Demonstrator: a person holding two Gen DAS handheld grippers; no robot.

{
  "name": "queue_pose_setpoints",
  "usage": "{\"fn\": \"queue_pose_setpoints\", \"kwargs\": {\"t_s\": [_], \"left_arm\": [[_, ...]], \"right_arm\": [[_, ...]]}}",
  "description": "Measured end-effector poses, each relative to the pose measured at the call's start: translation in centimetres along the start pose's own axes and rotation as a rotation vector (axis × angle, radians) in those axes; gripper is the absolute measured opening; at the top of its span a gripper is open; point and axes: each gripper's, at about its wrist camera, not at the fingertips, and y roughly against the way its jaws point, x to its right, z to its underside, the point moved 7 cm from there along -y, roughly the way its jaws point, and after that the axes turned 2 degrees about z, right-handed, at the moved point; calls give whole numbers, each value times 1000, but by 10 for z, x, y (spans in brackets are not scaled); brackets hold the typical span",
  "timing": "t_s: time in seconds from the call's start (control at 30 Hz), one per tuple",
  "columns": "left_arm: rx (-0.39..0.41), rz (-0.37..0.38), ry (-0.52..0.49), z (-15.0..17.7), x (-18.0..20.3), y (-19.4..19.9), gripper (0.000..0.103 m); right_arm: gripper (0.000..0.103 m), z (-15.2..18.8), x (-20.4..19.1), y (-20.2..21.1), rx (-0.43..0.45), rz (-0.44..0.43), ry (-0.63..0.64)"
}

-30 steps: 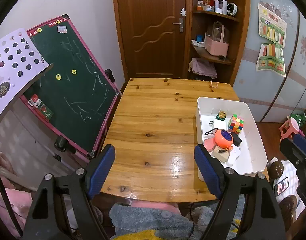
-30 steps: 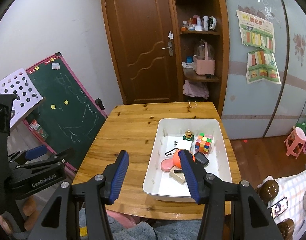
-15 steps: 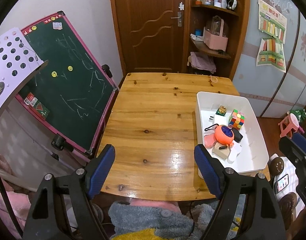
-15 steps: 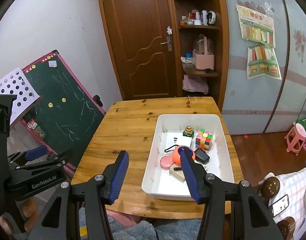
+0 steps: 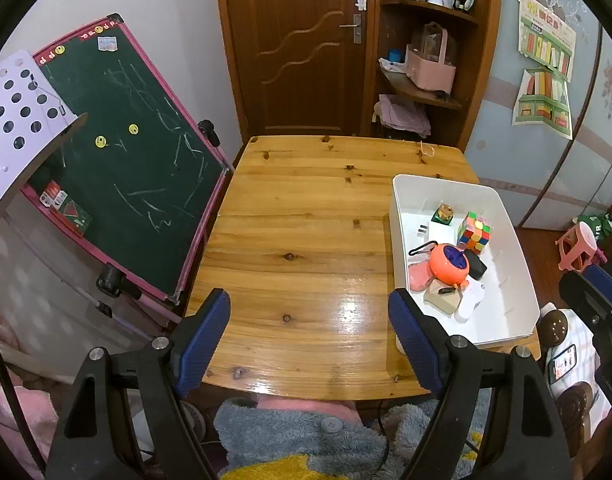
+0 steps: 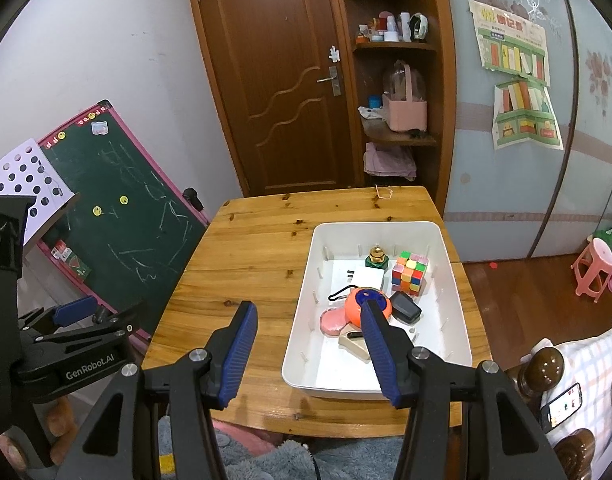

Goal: Organize rigid objects

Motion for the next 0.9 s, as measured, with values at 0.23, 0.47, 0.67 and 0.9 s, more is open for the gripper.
{"fn": "queue_pose_setpoints", "kwargs": {"t_s": [0.23, 0.47, 0.67, 0.9], "left_arm": [[-15, 4, 4, 0, -1, -5, 84], [-32, 10, 5, 1, -1, -11, 84], [-43, 15, 5, 2, -2, -14, 84], [-46, 17, 4, 2, -2, -15, 84]], "right_arm": [[54, -1, -1, -6, -13, -1, -4], [54, 0, -1, -11, -29, -3, -8], [54, 0, 0, -14, -36, -4, -14], [54, 1, -1, -16, -42, -5, -14]]}}
